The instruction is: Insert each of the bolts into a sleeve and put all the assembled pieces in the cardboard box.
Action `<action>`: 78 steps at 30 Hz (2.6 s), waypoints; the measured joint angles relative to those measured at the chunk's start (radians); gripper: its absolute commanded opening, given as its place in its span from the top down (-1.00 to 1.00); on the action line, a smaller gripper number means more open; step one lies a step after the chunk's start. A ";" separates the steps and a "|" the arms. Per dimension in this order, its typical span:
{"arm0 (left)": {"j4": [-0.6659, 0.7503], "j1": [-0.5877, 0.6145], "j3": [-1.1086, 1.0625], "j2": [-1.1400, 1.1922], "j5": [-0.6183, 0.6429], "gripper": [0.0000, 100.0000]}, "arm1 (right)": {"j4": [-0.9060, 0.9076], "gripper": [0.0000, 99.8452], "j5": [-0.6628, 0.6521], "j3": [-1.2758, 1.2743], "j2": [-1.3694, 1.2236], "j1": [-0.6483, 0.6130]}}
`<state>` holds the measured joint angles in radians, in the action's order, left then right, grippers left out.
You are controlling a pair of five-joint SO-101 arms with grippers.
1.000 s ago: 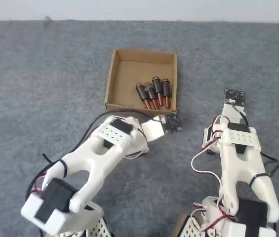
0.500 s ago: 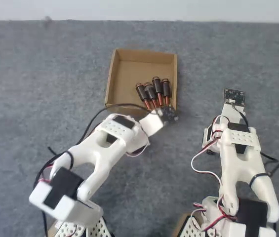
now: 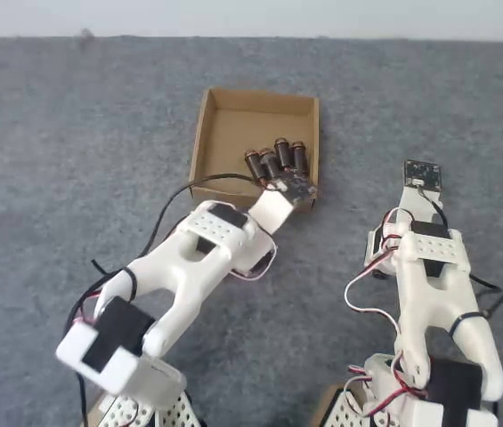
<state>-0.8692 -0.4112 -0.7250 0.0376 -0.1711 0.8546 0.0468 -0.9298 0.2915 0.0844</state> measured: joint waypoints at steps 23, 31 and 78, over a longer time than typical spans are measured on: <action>0.054 0.313 -0.084 -0.129 0.588 0.74 | 0.000 0.98 0.000 -0.017 0.000 0.000; 0.069 0.318 -0.084 -0.129 0.589 0.77 | 0.000 0.98 0.000 -0.017 0.000 0.000; 0.186 0.512 -0.160 -0.157 0.470 0.98 | -0.084 0.98 0.000 -0.018 0.000 0.000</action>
<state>-0.6836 0.1013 -0.8846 -0.1189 0.2984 0.7702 0.0468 -0.9482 0.2915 0.0844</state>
